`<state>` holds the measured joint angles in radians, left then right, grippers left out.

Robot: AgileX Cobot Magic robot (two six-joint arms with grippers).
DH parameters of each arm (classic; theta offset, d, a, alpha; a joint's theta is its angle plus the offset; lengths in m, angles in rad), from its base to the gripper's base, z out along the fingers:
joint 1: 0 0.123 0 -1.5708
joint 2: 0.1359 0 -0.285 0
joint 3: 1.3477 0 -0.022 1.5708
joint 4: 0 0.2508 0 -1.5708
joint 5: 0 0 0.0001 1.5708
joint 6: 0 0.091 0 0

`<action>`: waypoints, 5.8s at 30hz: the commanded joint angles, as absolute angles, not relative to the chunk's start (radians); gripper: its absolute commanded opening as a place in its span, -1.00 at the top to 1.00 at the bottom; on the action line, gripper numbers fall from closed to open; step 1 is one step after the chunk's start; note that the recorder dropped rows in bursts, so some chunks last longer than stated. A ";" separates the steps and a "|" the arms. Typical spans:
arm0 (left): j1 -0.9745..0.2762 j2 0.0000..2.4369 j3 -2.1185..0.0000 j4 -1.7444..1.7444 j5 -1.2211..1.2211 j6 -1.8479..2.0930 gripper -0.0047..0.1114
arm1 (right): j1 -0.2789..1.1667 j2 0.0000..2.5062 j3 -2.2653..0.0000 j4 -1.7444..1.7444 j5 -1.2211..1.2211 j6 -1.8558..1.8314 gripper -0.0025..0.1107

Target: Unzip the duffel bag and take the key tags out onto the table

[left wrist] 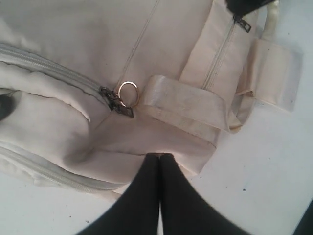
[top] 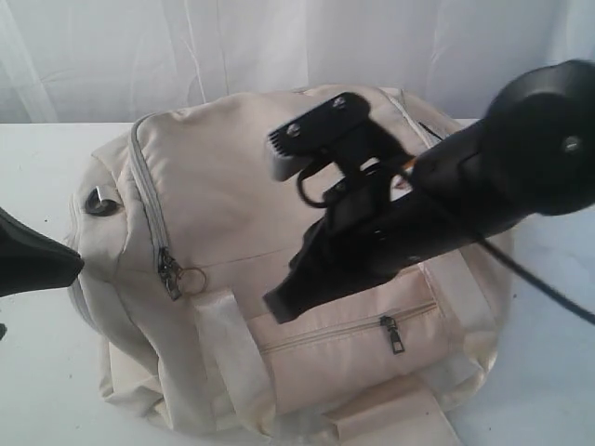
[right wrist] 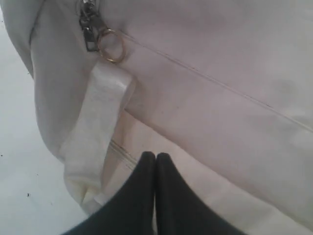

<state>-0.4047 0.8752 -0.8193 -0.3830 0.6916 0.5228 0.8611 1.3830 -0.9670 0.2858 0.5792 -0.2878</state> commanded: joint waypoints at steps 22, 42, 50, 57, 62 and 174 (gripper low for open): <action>-0.409 0.873 -0.768 -0.470 0.619 0.539 0.92 | 0.939 1.702 -0.986 0.539 0.443 -0.310 -0.28; -0.409 0.873 -0.768 -0.464 0.612 0.540 0.92 | 0.974 1.646 -0.986 0.339 0.578 -0.235 0.96; -0.409 0.885 -0.768 -0.464 0.562 0.588 0.92 | 0.974 1.490 -0.986 0.252 0.706 -0.167 0.96; -0.409 0.984 -0.803 -0.477 0.614 0.602 0.92 | 0.974 1.451 -0.986 0.250 0.739 -0.160 0.96; -0.409 1.137 -0.942 -0.482 0.905 0.891 0.92 | 0.974 1.451 -0.986 0.257 0.723 -0.102 0.96; -0.466 1.085 -0.696 -0.553 0.455 0.295 -0.19 | 0.976 1.451 -0.986 0.364 0.672 0.030 0.96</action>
